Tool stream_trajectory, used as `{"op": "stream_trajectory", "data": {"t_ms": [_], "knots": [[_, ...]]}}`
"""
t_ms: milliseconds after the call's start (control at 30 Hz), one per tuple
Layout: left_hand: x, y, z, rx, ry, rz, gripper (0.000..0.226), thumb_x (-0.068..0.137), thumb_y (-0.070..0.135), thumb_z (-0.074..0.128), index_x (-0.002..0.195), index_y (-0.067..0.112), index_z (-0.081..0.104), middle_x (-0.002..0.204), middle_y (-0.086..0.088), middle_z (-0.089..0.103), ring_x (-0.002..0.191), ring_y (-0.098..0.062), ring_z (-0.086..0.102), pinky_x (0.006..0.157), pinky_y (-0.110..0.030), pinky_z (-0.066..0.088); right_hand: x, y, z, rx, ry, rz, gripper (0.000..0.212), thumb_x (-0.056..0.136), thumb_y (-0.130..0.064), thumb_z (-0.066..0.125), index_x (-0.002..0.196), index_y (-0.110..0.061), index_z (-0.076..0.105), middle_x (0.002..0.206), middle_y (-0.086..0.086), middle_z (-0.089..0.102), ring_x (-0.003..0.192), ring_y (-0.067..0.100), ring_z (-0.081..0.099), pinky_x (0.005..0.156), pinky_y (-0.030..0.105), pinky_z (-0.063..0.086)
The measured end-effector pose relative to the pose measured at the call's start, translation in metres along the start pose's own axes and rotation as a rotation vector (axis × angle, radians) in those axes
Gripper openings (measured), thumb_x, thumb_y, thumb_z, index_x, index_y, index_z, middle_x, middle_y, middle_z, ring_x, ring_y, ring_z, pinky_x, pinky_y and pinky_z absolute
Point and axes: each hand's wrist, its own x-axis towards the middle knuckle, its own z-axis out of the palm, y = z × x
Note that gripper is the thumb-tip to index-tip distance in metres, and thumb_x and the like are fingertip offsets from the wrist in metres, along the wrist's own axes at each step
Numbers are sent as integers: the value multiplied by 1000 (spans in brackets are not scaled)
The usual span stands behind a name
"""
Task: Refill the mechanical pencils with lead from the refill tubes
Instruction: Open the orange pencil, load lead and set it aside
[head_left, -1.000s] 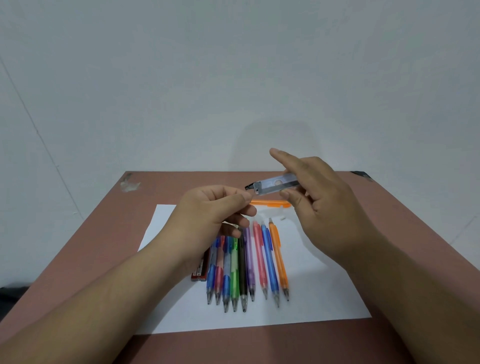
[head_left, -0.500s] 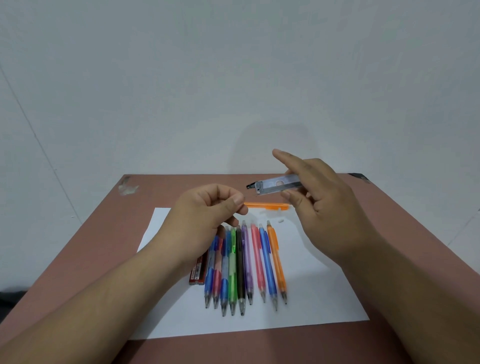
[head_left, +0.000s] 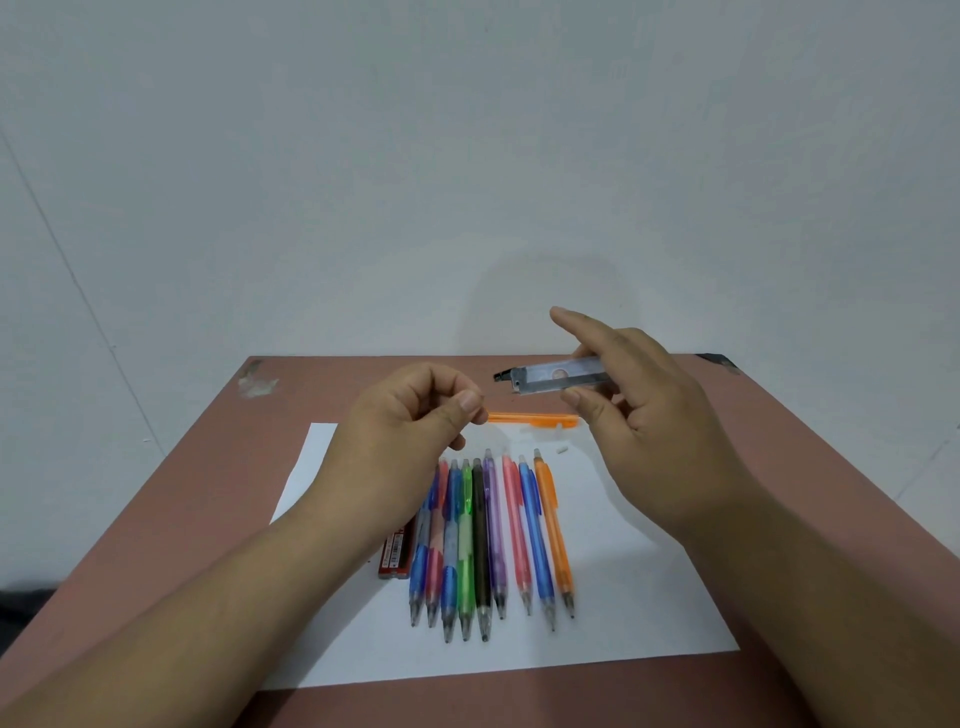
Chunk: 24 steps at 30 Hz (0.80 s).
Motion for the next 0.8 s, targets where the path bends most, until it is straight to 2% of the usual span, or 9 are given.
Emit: {"op": "stream_trajectory", "data": {"t_ms": [133, 233, 367, 600, 700, 800], "knots": [[-1, 2, -1, 36, 35, 42, 12, 94, 40, 60, 88, 31, 65, 84, 13, 70, 76, 1, 64, 56, -13, 48, 0, -1, 0, 6, -4, 17, 63, 101, -12, 60, 147, -49, 40, 111, -23, 50, 102, -7, 50, 83, 4, 39], [-3, 3, -3, 98, 39, 79, 14, 95, 43, 56, 92, 30, 62, 83, 16, 67, 81, 4, 64, 54, -9, 47, 0, -1, 0, 9, 1, 19, 62, 101, -14, 59, 145, -52, 38, 110, -25, 49, 103, -6, 50, 82, 3, 39], [-3, 4, -2, 83, 59, 88, 14, 97, 39, 56, 93, 27, 62, 85, 14, 67, 82, 4, 63, 54, -9, 46, 0, -1, 0, 20, 5, 30, 61, 101, -16, 59, 145, -52, 39, 110, -26, 50, 103, -5, 51, 82, 2, 39], [2, 2, -5, 9, 94, 118, 13, 100, 26, 56, 93, 16, 61, 74, 15, 64, 67, 5, 61, 50, -10, 43, 0, 1, 0, 21, 22, 31, 57, 101, -15, 59, 148, -43, 43, 111, -18, 53, 103, -4, 50, 84, 2, 36], [4, -1, -7, 57, 113, 152, 13, 100, 26, 54, 91, 19, 60, 69, 14, 60, 63, 2, 55, 53, -12, 43, 0, 2, 0, 12, 30, 36, 55, 101, -16, 59, 149, -40, 45, 111, -15, 54, 104, -5, 50, 85, 1, 35], [6, -4, -10, 44, 117, 159, 14, 100, 26, 52, 89, 20, 59, 74, 10, 62, 65, 0, 55, 54, -16, 44, 0, 3, -1, 11, 40, 51, 54, 101, -16, 59, 148, -39, 46, 110, -16, 54, 105, -5, 50, 85, 1, 35]]}}
